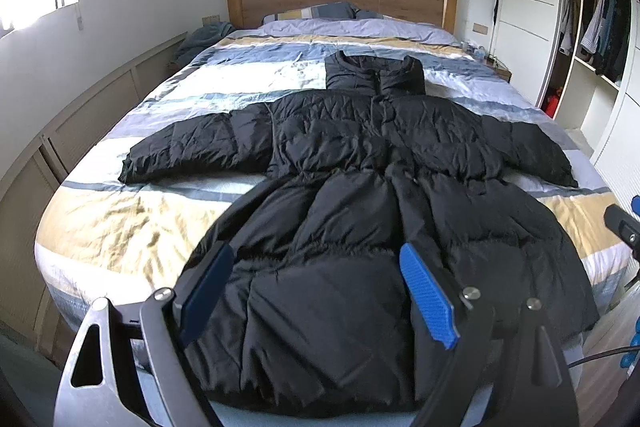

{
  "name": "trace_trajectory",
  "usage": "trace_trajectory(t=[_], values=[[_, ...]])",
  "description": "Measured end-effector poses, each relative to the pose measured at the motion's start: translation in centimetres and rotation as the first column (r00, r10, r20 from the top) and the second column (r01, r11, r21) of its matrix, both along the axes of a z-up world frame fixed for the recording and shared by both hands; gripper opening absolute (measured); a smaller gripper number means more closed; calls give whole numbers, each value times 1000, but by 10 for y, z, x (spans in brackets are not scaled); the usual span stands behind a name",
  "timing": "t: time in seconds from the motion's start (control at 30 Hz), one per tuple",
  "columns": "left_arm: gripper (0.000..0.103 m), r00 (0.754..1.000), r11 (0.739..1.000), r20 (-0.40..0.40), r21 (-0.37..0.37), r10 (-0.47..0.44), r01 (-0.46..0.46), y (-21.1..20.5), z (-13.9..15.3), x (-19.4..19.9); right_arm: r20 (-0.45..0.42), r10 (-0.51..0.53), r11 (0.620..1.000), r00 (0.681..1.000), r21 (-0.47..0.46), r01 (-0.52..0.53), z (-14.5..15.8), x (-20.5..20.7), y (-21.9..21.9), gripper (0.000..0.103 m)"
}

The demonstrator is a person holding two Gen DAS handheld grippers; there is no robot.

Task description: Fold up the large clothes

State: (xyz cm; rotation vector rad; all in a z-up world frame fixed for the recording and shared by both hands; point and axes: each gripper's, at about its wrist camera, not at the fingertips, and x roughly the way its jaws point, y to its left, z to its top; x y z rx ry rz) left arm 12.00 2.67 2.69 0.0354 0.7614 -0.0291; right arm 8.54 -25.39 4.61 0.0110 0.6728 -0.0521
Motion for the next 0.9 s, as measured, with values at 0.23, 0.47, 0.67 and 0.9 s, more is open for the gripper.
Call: trace_trajectory(t=[0.23, 0.47, 0.67, 0.9], values=[[86, 999, 999, 12, 15, 38, -38, 4, 9, 28, 18, 1, 999, 1000, -41, 0, 9, 21, -1, 103], [86, 999, 999, 14, 6, 52, -52, 6, 20, 55, 19, 8, 998, 1000, -65, -7, 15, 41, -2, 102], [86, 996, 998, 49, 7, 68, -68, 5, 42, 79, 48, 14, 995, 999, -95, -9, 29, 60, 1, 102], [86, 995, 997, 62, -7, 79, -79, 4, 57, 110, 88, 1, 995, 996, -102, 8, 43, 85, -1, 102]])
